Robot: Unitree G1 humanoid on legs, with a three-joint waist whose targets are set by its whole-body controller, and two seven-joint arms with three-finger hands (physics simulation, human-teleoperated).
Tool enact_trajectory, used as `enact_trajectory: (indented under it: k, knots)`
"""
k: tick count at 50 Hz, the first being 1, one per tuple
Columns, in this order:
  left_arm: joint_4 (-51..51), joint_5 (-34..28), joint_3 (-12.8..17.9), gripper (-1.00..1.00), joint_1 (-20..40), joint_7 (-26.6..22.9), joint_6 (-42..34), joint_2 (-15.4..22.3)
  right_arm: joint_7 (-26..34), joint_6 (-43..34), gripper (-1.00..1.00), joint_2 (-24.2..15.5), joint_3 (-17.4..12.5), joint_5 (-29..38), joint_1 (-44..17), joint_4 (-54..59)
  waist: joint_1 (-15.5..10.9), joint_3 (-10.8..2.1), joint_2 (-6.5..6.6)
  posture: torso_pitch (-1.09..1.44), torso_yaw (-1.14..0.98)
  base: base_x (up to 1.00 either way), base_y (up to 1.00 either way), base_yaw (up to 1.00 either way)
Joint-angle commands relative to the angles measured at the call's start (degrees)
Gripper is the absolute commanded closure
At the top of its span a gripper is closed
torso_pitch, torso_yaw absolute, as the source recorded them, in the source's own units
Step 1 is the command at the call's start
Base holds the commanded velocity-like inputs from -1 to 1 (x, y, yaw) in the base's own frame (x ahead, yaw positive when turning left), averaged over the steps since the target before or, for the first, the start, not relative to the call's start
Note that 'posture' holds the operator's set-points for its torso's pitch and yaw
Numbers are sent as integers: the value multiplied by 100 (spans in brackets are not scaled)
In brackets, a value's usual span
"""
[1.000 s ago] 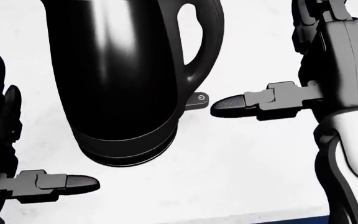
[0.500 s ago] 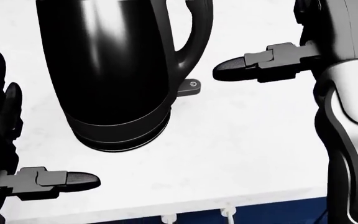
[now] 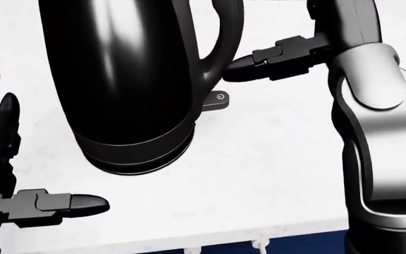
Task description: Press down the lever to turn on the electric kettle.
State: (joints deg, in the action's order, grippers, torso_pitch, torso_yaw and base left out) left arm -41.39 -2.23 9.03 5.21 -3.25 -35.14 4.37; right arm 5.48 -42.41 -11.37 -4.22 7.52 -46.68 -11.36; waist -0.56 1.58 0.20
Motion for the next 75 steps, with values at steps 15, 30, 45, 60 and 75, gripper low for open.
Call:
enact_trajectory:
  k: [15, 30, 45, 60, 75]
  knots:
    - [-210, 22, 59, -100, 56, 3, 197, 32, 4, 604, -100, 53, -26, 216, -109, 367, -5, -127, 6, 0, 0, 0, 0, 0]
    - [-167, 22, 62, -100, 18, 7, 271, 21, 2, 772, -100, 32, -36, 271, -36, 630, -16, -119, -8, 0, 0, 0, 0, 0]
    - [-160, 28, 76, -100, -19, 4, 315, 13, 25, 893, -100, 59, 13, 446, -164, 1051, -28, -121, -23, 0, 0, 0, 0, 0]
    - [-150, 45, 102, -100, -34, 8, 336, 13, 13, 1050, -100, 139, 75, 524, -388, 1481, -22, -126, -9, 0, 0, 0, 0, 0]
    - [-136, 59, 109, -100, -34, 12, 346, 19, -15, 1321, -100, 154, 88, 615, -572, 2080, -17, -138, 2, 0, 0, 0, 0, 0]
